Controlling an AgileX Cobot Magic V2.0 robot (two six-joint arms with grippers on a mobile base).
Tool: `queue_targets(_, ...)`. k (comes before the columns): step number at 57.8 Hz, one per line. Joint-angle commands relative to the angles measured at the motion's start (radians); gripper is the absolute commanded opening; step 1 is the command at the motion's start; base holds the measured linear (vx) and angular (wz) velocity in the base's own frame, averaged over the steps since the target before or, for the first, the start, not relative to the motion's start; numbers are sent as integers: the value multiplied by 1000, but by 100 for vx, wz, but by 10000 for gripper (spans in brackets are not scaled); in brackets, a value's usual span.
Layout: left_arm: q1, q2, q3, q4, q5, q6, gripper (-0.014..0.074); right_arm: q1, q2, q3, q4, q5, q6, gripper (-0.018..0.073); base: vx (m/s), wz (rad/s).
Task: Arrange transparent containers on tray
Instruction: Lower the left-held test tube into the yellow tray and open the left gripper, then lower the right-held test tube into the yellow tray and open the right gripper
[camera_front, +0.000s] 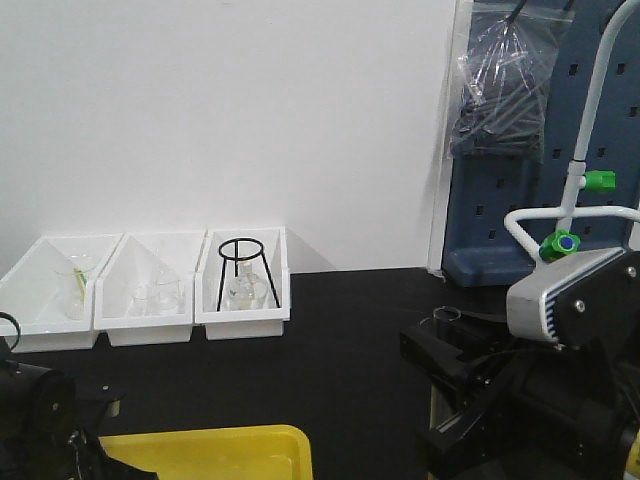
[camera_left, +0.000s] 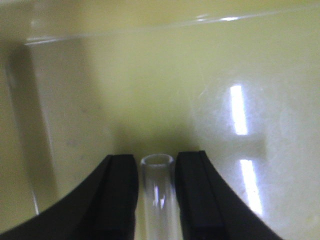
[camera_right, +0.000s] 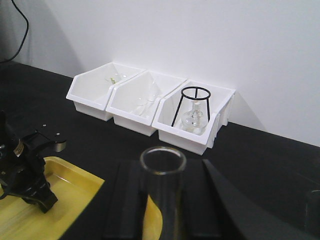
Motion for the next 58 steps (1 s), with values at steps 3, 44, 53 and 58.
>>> queue_targets(3, -6, -61, -55, 27, -5, -5, 383, -3, -21, -32, 1, -68, -1, -11, 0, 0)
queue_targets(44, -6, -625, -331, 106, -1, -2, 383, 85, 348, -230, 12, 262, 199, -11, 0, 0)
queue_targets(53, -6, -671, -331, 133, 24, -2, 383, 163, 494, -410, 39, 461, 175, -11, 0, 0)
queue_targets(58, -6, -674, -331, 133, 45, -2, 383, 175, 563, -472, 112, 477, 159, -11, 0, 0)
